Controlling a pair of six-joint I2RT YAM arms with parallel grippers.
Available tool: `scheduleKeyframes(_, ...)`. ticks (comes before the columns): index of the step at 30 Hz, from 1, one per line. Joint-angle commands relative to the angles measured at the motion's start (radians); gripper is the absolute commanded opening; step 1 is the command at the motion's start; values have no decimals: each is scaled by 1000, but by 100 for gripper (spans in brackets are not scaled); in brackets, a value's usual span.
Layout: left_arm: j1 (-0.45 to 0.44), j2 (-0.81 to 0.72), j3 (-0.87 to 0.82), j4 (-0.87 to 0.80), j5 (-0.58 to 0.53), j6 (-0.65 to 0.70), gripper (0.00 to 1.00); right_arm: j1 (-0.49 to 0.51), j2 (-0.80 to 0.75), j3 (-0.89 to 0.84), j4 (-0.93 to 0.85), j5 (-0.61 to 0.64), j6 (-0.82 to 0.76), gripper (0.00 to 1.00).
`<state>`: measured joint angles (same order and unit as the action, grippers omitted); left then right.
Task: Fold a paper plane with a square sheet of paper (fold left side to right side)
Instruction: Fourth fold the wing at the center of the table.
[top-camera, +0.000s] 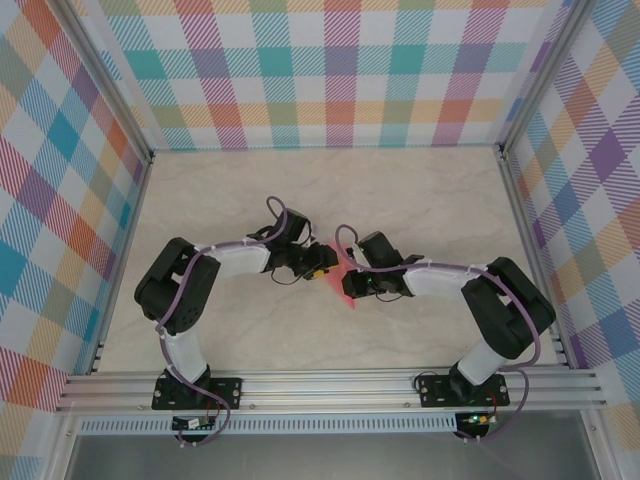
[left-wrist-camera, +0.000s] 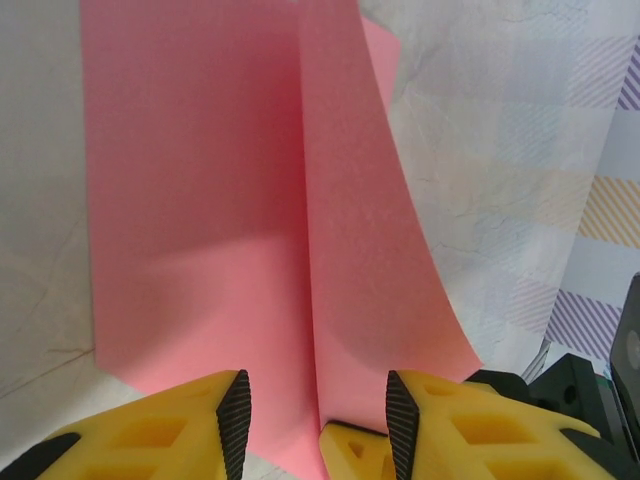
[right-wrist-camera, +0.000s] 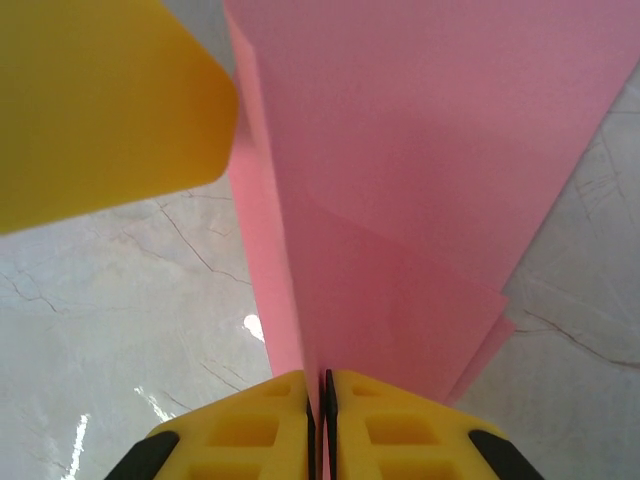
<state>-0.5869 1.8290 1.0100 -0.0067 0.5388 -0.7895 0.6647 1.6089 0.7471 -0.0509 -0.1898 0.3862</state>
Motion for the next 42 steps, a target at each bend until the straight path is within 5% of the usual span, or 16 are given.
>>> scheduleKeyframes(1,-12,18,36,24,19,-8,42,-18,12,-15,33,-62,28,13)
scheduleKeyframes(25,-24,136,97,24,22,-9,42,-97,80,-22,75,-207,74,14)
scheduleKeyframes(42,-24,151,101,-15,-2,6,42,-113,34,-40,106,-244,81,29)
